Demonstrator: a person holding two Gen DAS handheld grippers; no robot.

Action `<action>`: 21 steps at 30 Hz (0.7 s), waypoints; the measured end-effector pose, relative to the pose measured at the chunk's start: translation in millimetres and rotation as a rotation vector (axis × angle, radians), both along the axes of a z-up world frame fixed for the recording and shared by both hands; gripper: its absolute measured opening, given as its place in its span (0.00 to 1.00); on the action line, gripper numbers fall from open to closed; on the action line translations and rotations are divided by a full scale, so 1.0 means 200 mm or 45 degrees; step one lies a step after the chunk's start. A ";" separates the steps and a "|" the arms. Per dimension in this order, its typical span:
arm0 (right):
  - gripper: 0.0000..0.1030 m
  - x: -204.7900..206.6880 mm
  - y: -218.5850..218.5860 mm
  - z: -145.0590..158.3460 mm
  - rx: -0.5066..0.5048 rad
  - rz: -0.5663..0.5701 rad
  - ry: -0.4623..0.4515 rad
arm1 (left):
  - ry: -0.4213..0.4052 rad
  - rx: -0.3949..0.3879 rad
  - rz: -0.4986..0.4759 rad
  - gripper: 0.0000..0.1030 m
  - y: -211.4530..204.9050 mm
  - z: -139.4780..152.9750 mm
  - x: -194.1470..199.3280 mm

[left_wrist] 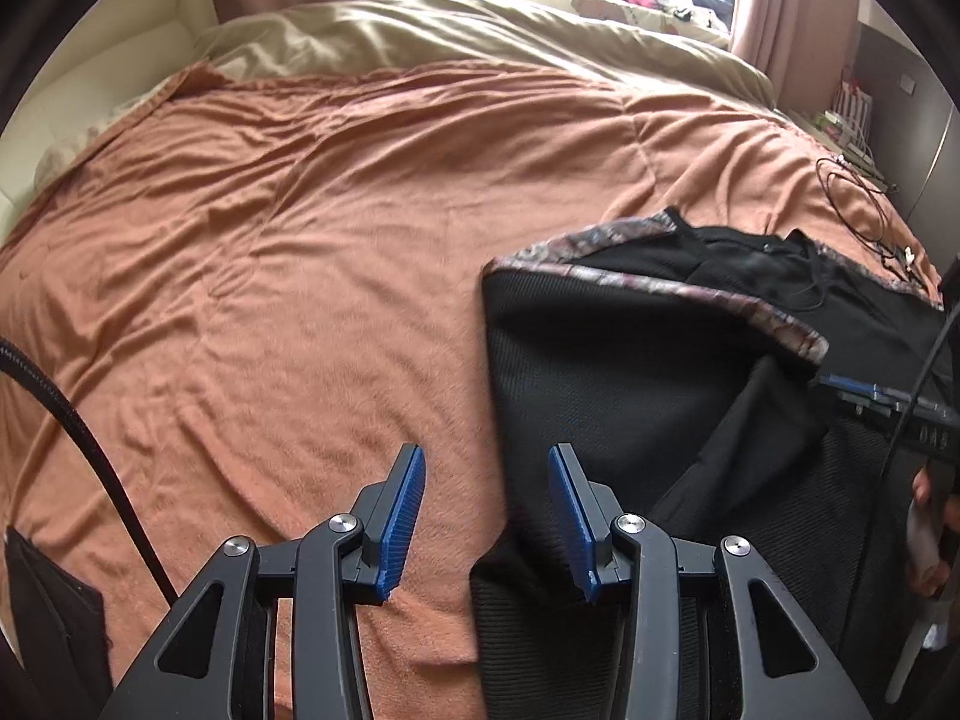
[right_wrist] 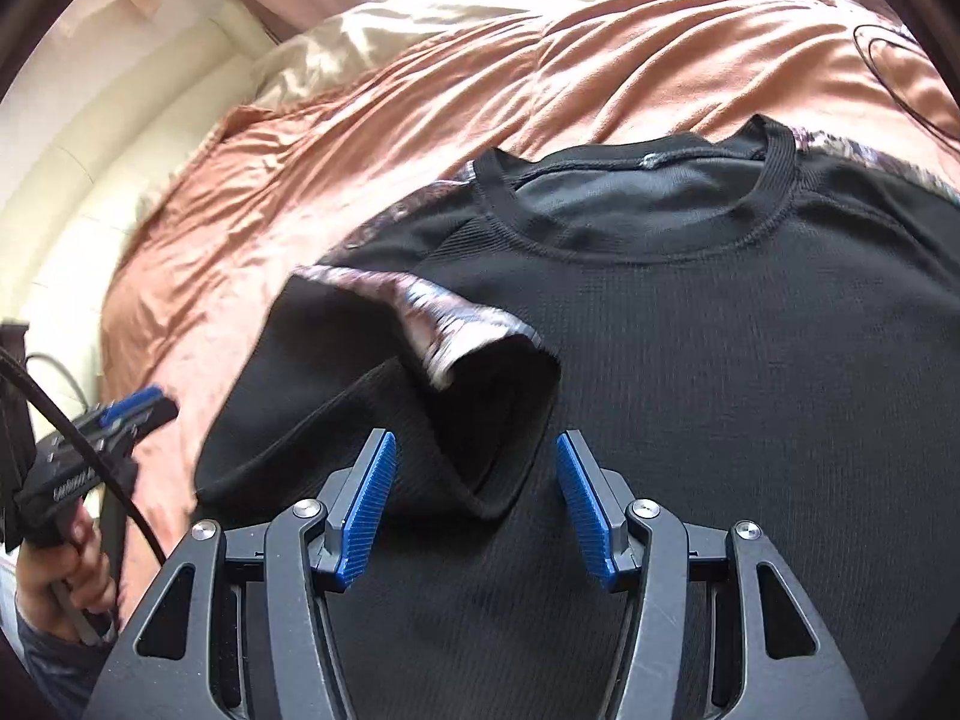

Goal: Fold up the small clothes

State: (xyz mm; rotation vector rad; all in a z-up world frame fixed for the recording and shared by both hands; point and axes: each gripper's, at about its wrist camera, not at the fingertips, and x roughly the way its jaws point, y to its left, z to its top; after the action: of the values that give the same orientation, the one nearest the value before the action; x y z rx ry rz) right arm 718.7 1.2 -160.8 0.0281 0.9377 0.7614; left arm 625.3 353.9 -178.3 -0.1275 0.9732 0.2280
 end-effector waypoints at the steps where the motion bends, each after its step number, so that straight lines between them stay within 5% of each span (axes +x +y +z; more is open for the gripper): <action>1: 0.52 0.03 0.02 0.00 -0.023 -0.016 -0.015 | 0.005 -0.012 0.001 0.44 0.01 -0.02 0.00; 9: 0.49 0.10 0.18 -0.01 -0.090 0.005 -0.095 | 0.031 -0.040 -0.022 0.44 0.03 -0.14 -0.02; 11: 0.31 0.13 0.17 -0.02 -0.077 -0.007 -0.087 | 0.034 -0.046 -0.028 0.44 0.03 -0.14 -0.02; 13: 0.03 0.16 0.16 -0.04 -0.071 -0.050 -0.068 | 0.035 -0.051 -0.033 0.44 0.03 -0.15 -0.03; 21: 0.08 0.12 0.11 -0.03 -0.145 -0.199 -0.063 | 0.084 -0.049 -0.039 0.44 0.03 -0.19 -0.07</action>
State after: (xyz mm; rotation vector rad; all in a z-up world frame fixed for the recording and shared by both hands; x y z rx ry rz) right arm 741.9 24.0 -166.2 -0.0172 0.9192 0.5615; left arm 611.7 359.4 -217.3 -0.1412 1.0448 0.1861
